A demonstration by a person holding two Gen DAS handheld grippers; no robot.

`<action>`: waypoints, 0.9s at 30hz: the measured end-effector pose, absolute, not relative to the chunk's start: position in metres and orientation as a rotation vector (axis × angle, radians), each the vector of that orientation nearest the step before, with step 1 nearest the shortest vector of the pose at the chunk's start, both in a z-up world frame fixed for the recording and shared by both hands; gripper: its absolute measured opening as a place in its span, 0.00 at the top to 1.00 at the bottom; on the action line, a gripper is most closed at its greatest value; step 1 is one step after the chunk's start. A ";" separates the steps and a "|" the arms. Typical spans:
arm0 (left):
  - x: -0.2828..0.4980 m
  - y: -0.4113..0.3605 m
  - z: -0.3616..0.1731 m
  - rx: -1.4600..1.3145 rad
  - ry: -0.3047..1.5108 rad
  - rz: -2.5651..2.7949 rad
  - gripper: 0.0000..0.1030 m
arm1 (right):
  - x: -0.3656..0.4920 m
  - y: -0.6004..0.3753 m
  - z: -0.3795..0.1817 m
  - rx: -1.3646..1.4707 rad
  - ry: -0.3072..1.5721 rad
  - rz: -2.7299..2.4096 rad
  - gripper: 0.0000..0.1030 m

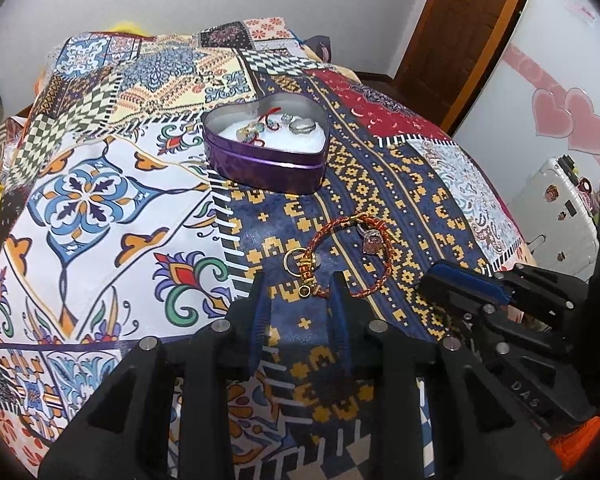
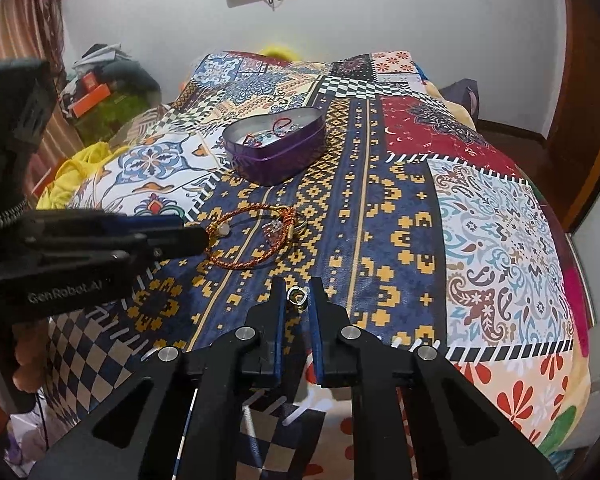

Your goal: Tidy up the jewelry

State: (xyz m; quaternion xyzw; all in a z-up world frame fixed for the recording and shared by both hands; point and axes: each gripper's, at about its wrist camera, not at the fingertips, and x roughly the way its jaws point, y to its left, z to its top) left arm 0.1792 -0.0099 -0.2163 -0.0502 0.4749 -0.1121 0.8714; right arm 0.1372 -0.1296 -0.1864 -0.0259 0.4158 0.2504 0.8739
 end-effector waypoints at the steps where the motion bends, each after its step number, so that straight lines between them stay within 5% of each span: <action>1: 0.179 -0.010 -0.218 -0.109 0.999 -0.236 0.76 | 0.138 -0.131 -0.186 -0.052 0.868 0.522 0.91; 7: 0.182 -0.012 -0.222 -0.132 1.013 -0.248 0.78 | 0.139 -0.134 -0.183 -0.040 0.860 0.519 0.91; 16: 0.177 -0.027 -0.218 -0.065 0.976 -0.247 0.96 | 0.140 -0.141 -0.175 -0.019 0.838 0.503 0.91; 27: 0.167 -0.020 -0.195 -0.042 0.889 -0.209 0.96 | 0.142 -0.150 -0.163 -0.007 0.810 0.483 0.91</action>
